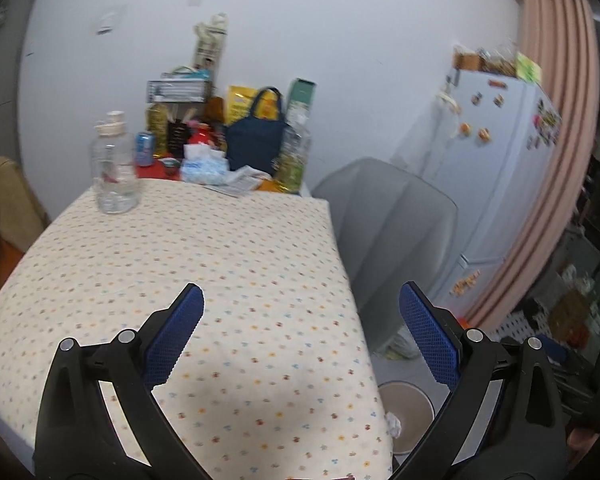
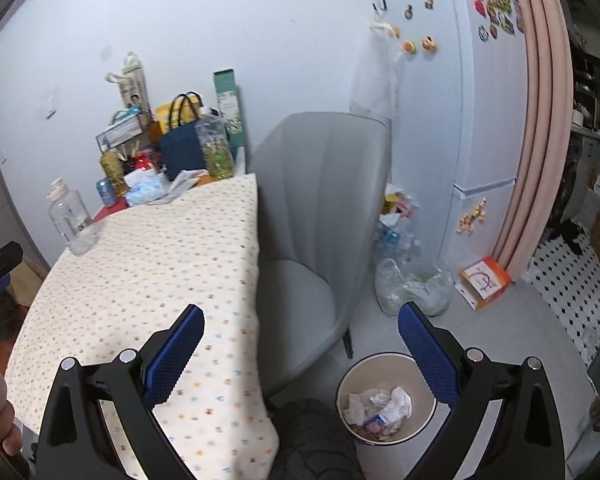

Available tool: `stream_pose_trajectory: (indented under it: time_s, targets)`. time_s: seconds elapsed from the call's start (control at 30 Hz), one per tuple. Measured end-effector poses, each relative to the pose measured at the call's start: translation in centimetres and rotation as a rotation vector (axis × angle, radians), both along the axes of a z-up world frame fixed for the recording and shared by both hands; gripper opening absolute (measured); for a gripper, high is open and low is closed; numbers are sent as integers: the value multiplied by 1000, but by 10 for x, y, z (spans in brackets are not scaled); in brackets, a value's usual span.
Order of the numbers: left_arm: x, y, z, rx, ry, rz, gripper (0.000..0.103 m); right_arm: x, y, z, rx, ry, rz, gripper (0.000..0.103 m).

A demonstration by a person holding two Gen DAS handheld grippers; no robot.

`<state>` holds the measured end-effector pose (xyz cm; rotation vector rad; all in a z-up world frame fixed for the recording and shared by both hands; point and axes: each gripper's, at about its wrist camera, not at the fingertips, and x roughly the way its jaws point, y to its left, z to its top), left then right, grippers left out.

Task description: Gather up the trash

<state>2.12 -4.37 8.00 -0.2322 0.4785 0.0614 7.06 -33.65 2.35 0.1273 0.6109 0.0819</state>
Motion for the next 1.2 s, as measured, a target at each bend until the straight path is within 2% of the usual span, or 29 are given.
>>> stream_pose_trajectory:
  time_s: [0.17, 0.27, 0.6, 0.83, 0.97, 1.2]
  targets:
    - [-20, 12, 17, 22, -18, 78, 97, -13, 20, 20, -8, -46, 44, 95]
    - [-32, 15, 27, 41, -39, 60, 97, -18, 29, 28, -10, -61, 73, 95]
    - [-64, 26, 44, 112, -103, 85, 97, -32, 49, 39, -11, -64, 143, 95]
    - [-69, 30, 42, 126, -119, 78, 97, -30, 56, 34, -18, -64, 170, 95]
    - [-61, 29, 36, 144, -69, 75, 97, -26, 55, 26, -4, -50, 176, 95]
    - [-56, 32, 25, 116, -54, 77, 97, -22, 55, 18, -6, -37, 182, 95]
